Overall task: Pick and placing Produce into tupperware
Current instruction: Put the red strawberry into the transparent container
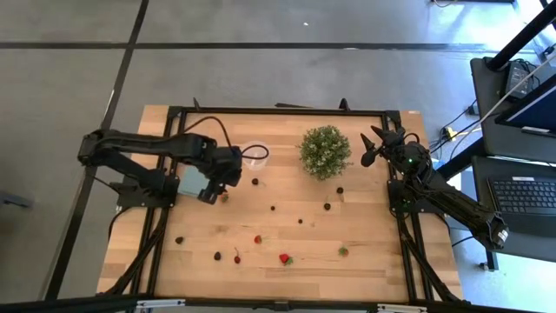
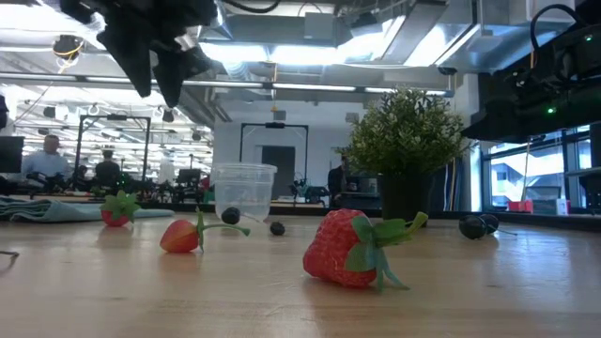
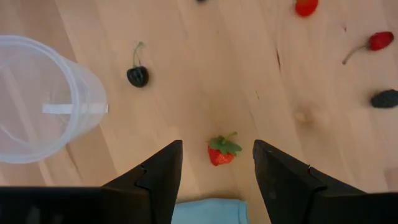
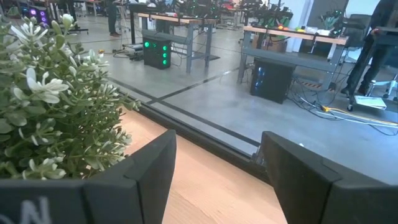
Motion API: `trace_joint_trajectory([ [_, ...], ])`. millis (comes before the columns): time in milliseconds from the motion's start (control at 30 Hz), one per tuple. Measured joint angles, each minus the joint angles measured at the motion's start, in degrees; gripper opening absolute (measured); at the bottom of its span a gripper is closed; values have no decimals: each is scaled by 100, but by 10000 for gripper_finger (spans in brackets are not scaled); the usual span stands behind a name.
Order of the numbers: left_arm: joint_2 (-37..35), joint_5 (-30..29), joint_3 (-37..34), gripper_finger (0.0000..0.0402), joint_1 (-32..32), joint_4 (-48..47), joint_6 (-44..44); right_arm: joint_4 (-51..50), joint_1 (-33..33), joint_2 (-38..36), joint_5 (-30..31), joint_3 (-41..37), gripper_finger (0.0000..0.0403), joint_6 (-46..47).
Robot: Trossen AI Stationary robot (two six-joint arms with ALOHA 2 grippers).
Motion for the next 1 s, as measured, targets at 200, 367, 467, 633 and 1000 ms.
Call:
trace_joint_trajectory([
  [200,66,47,0,188,2,17,27,0,0,0,-2,0,239,-15],
  [367,65,373,0,195,4,21,-19,0,0,2,-2,0,239,-17],
  [467,65,376,0,216,1,22,-102,0,0,0,-2,0,239,-19],
  [633,65,311,0,266,3,-7,-109,0,0,1,-3,-1,239,-38],
  [1000,62,297,0,310,28,-322,-393,0,0,1,-4,-1,239,-43],
])
